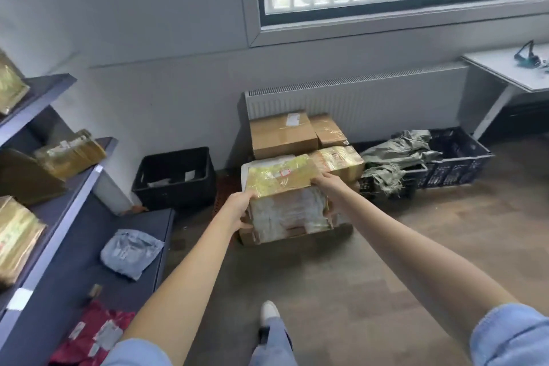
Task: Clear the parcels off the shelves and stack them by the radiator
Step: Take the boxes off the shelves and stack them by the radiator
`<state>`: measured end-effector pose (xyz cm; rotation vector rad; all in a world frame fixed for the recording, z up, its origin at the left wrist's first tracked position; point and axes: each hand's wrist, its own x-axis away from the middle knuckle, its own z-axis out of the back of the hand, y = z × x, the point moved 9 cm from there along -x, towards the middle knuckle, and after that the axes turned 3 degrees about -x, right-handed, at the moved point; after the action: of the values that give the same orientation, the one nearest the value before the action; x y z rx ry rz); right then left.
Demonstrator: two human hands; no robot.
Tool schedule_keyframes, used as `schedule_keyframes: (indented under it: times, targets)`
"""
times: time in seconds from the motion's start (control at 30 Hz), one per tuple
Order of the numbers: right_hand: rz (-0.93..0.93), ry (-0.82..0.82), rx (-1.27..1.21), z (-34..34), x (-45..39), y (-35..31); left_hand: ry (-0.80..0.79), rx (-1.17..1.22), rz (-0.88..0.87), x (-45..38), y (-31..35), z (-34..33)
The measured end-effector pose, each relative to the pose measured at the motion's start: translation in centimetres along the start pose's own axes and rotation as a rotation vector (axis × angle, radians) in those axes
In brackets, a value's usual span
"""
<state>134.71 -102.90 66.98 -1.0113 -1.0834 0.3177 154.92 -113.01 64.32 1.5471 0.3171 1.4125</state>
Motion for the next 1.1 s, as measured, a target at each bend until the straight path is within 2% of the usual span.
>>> schedule_keyframes:
  times: [0.2, 0.33, 0.47, 0.77, 0.93, 1.1]
  targets:
    - [-0.136, 0.008, 0.039, -3.2, -12.9, -5.5, -0.038, -0.104, 0.042, -13.1, 7.9, 2.2]
    - [-0.182, 0.054, 0.013, -1.7, -20.0, -7.4, -0.099, -0.176, 0.045, -19.8, 12.9, -0.4]
    - [-0.188, 0.172, -0.085, 2.6, -25.9, -9.1, -0.169, -0.207, 0.028, -25.3, 16.5, -5.4]
    - [-0.124, 0.249, -0.275, 13.8, -42.6, -14.0, -0.181, -0.250, 0.129, -39.4, 22.9, -18.9]
    - [-0.108, 0.265, -0.235, 21.4, -54.4, -16.6, -0.121, -0.232, 0.201, -48.5, 25.9, -27.8]
    - [-0.165, 0.292, -0.184, 28.7, -65.7, -17.6, -0.170, -0.280, 0.284, -57.2, 28.2, -36.4]
